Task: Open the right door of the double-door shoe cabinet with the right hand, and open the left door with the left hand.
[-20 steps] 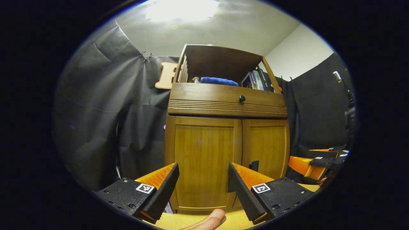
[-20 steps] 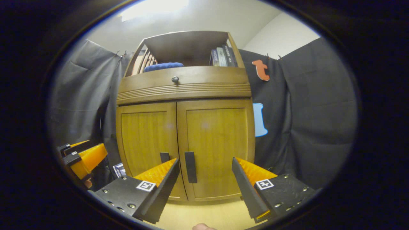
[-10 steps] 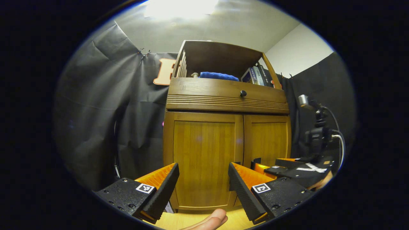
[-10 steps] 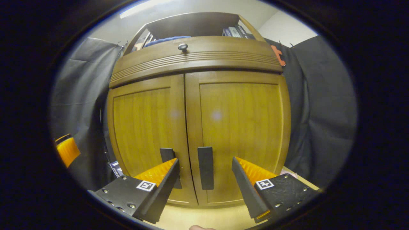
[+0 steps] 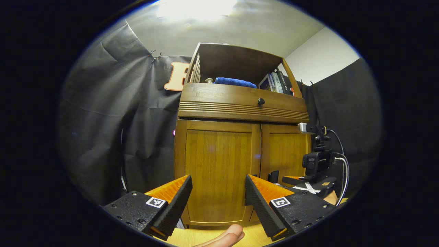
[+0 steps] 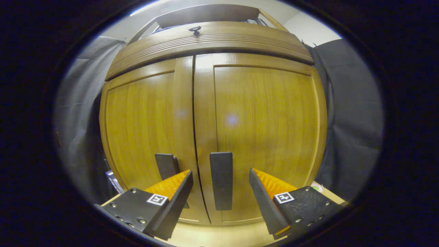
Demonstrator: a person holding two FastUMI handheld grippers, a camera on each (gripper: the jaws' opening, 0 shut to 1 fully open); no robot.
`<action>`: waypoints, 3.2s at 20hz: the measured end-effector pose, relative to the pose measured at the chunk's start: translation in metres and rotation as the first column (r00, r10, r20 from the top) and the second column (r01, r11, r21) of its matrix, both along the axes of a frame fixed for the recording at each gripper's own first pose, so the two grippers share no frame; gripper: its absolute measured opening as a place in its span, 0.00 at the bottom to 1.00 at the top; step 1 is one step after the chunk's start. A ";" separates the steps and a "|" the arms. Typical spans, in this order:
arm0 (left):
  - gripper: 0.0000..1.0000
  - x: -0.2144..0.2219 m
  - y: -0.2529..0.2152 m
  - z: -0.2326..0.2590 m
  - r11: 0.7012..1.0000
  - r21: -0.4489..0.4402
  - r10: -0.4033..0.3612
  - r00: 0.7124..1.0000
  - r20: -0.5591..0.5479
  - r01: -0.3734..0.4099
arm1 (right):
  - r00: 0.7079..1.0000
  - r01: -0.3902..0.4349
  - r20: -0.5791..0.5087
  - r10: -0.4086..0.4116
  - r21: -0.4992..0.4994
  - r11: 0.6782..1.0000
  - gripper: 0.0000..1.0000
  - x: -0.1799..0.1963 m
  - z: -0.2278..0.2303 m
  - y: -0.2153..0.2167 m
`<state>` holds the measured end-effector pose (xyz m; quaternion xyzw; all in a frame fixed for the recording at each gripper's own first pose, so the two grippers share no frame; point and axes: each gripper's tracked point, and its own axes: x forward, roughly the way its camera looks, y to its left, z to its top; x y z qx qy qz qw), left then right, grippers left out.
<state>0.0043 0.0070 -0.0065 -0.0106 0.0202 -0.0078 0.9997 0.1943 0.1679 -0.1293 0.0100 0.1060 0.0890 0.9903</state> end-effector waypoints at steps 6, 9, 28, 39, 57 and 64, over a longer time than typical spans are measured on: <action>0.92 0.001 0.010 0.000 0.999 -0.030 0.039 0.999 -0.008 -0.039 | 0.999 0.001 -0.041 0.000 0.030 1.000 0.57 0.007 -0.015 0.002; 0.92 0.001 0.021 0.003 0.997 -0.025 0.075 0.997 0.004 -0.075 | 0.998 -0.045 -0.037 0.045 0.017 0.999 0.28 0.011 -0.017 0.001; 0.92 0.005 0.012 -0.006 0.997 -0.053 0.051 0.998 -0.044 -0.053 | 0.970 -0.221 -0.077 0.230 0.107 0.969 0.25 -0.090 0.004 -0.063; 0.95 0.013 0.006 -0.011 0.999 0.034 0.006 0.998 -0.055 -0.004 | 0.986 -0.148 -0.064 0.153 0.084 0.985 0.25 -0.129 0.018 -0.129; 0.92 0.013 -0.009 -0.011 0.998 0.044 -0.034 0.999 -0.041 0.035 | 1.000 0.013 -0.006 -0.013 0.020 1.000 0.19 -0.151 0.033 -0.208; 0.92 0.014 -0.012 -0.012 0.997 0.061 -0.038 0.998 -0.045 0.041 | 0.989 0.147 0.027 -0.146 -0.055 0.988 0.01 -0.149 0.035 -0.282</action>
